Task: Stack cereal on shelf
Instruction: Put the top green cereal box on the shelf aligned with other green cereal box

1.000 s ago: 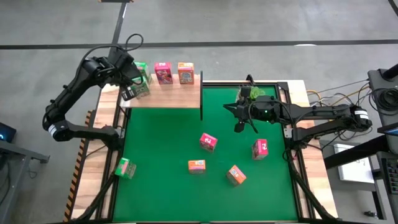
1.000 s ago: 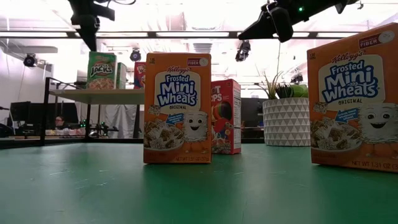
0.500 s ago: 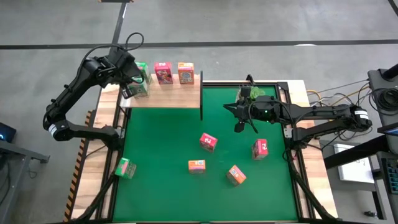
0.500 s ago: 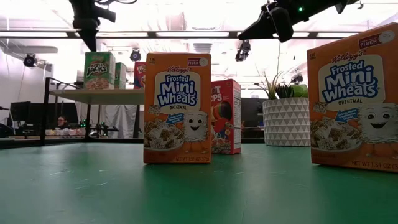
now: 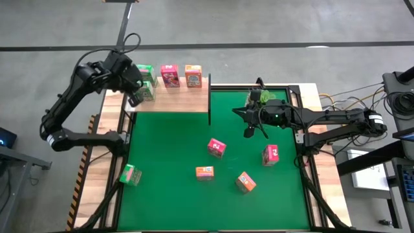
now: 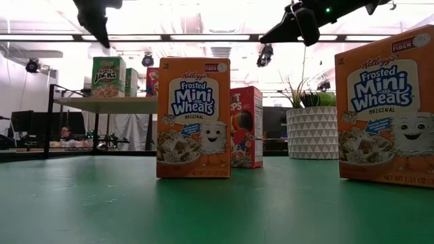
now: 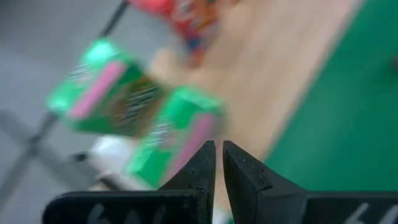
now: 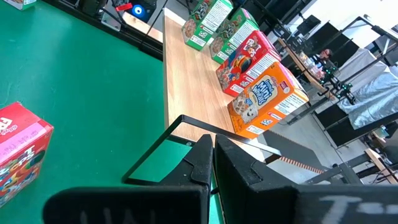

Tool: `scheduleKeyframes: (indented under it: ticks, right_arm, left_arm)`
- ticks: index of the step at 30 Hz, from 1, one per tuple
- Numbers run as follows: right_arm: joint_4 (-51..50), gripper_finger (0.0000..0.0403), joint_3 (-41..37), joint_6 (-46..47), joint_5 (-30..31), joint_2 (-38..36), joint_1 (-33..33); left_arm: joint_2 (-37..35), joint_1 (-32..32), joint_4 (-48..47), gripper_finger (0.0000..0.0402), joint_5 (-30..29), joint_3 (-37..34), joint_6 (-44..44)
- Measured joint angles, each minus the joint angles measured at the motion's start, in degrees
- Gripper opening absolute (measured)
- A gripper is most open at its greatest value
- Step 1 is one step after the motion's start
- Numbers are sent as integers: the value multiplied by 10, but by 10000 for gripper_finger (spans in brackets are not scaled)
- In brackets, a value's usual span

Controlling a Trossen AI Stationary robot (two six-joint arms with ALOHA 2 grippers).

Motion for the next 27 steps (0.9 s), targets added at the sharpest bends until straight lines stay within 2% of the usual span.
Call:
scheduleKeyframes:
  ticks: [2,10,12,18,27]
  right_arm:
    - [0,9,0,0,0,0,0]
    - [0,9,0,4,0,0,0]
    - [0,9,0,4,0,0,0]
    - [1,9,0,4,0,0,0]
    - [3,9,0,6,0,0,0]
  left_arm:
    - [-24,-8,15,6,36,-19,-28]
    - [-111,-22,67,0,38,-167,-76]
    - [-121,-22,79,0,22,-198,-79]
    - [-117,-22,125,0,-79,-257,-89]
    - [-85,-22,163,0,-126,-264,-91]
